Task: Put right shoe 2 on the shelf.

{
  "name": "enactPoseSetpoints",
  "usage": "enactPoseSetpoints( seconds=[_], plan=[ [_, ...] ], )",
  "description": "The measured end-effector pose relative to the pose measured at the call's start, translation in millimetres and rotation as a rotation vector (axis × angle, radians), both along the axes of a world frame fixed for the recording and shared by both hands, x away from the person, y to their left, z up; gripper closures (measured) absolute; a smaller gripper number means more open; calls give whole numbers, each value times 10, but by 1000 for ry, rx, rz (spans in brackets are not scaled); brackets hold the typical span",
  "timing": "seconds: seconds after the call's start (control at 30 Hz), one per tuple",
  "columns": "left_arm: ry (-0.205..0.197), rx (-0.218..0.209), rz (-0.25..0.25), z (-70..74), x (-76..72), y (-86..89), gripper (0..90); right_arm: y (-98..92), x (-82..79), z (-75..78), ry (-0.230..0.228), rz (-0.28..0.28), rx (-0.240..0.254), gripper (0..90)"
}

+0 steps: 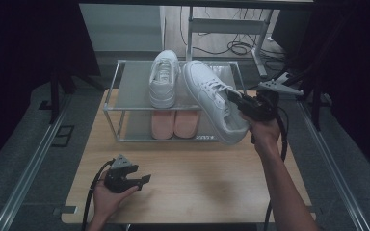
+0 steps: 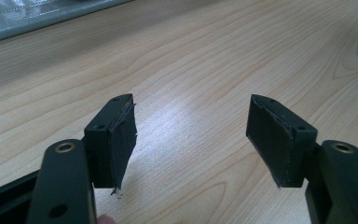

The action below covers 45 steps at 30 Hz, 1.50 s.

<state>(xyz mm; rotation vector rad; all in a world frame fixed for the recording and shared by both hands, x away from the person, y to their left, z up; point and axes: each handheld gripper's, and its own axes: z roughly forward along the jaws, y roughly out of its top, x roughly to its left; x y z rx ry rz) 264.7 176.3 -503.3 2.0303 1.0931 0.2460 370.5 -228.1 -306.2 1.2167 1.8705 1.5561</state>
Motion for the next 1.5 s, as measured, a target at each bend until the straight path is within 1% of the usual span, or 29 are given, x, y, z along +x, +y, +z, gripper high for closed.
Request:
enactPoseSetpoints(
  seconds=[0.2,0.3,0.43,0.57,0.77,0.93,1.2,1.33,1.5],
  plan=[
    [-1,-1,1,2,0,2,335,68,125,58,6,-21,6,813],
    [-2,-4,2,3,-1,5,335,107,188,82,23,-33,12,813],
    [0,-7,2,4,-4,3,335,177,274,121,37,-53,-3,813],
    [-1,-6,0,2,-3,2,335,224,373,125,55,-80,2,814],
    [1,-4,-2,-1,1,1,335,289,519,144,75,-115,-33,814],
    [0,-2,-4,0,2,3,335,309,634,166,102,-134,-20,814],
    [1,-5,-7,-4,4,-8,335,358,762,192,116,-166,-24,814],
    [1,-6,-7,-2,4,-9,335,386,825,215,129,-186,-5,813],
    [5,-5,-13,-10,10,-24,335,454,885,224,140,-202,-6,813]
  ],
)
